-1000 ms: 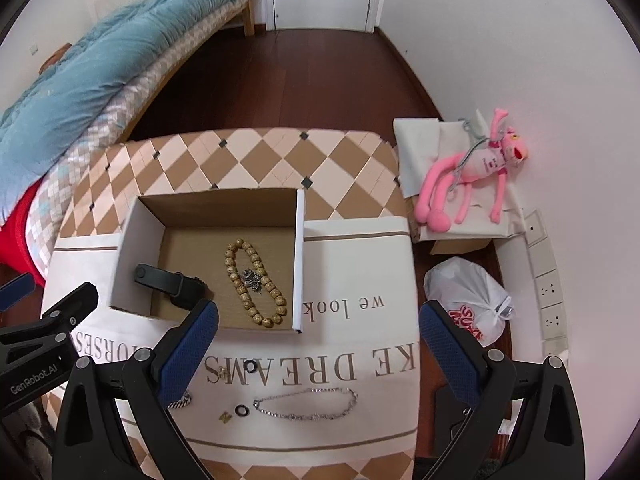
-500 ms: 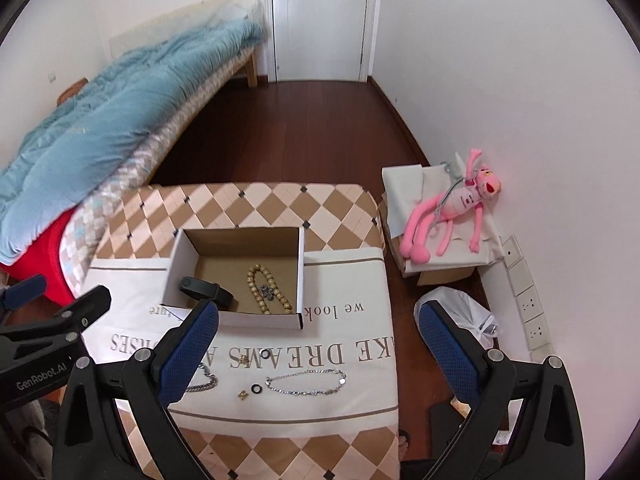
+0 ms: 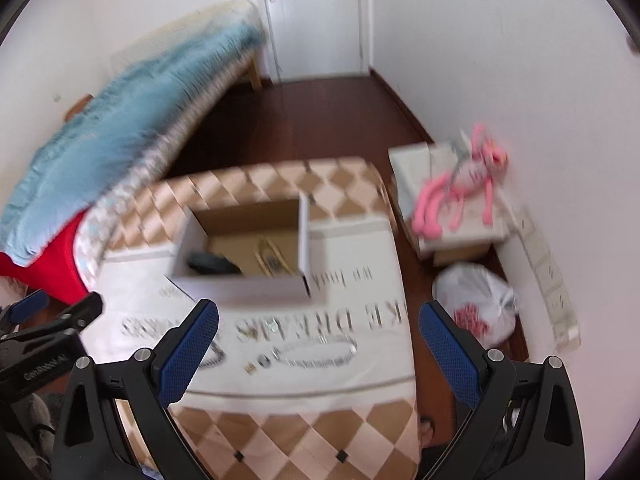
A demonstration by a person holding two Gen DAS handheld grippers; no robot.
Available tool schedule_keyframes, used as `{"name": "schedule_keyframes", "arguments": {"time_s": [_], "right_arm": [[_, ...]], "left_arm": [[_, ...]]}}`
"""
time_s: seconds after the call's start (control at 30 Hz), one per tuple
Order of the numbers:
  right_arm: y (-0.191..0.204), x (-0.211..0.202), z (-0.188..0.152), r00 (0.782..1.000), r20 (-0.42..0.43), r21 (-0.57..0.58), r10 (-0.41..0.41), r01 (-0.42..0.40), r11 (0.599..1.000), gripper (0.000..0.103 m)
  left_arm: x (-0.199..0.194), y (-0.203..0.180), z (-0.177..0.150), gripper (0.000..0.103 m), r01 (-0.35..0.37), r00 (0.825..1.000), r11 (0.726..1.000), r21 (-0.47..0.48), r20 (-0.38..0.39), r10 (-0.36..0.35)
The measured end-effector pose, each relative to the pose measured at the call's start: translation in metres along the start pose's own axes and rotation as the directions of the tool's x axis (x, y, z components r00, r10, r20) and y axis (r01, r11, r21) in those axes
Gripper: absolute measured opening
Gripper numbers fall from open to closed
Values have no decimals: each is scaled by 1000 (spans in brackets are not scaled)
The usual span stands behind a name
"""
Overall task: Organize jewelry
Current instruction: 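Move the left tool to the thick silver chain bracelet and grasp it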
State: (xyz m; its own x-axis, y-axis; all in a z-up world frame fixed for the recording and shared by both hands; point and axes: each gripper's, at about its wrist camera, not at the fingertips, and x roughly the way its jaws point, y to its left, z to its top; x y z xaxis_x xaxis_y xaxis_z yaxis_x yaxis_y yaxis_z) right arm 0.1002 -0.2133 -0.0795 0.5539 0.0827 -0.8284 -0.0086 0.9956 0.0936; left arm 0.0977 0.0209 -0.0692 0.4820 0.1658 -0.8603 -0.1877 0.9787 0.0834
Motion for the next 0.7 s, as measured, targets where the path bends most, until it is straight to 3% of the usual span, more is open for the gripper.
{"name": "schedule_keyframes", "arguments": {"time_s": [0.1,0.23,0.4,0.47,0.57,0.6,0.63,0.7], "right_arm": [[-19,42,-18,996,-87,67,-9,15,998,100],[-37,97,-38,983,-179,125,-44,67,990,83],[-38,137,-46,972,-198,85,-129,148,985,77],[-34,150,-48,964,-223,51,-143,158,986,65],[-27,148,-48,975,-173,27,-136,143,989,44],[-23,148,-48,976,-170,15,-138,142,990,21],[-18,148,-49,975,-172,0,-141,143,990,6],[-13,146,-51,979,-176,-7,-104,104,995,5]], "left_arm": [[32,-2,-19,102,-49,997,999,-12,-60,48],[76,-5,-38,102,-89,984,996,-16,-157,86],[103,0,-51,102,-90,967,996,-27,-243,81],[110,3,-54,102,-83,960,996,-35,-270,71],[116,4,-57,101,-49,952,998,-47,-305,32],[117,4,-57,101,-42,950,998,-51,-312,24],[119,5,-58,101,-24,945,998,-63,-326,2],[122,7,-58,101,15,938,996,-93,-344,-46]]}}
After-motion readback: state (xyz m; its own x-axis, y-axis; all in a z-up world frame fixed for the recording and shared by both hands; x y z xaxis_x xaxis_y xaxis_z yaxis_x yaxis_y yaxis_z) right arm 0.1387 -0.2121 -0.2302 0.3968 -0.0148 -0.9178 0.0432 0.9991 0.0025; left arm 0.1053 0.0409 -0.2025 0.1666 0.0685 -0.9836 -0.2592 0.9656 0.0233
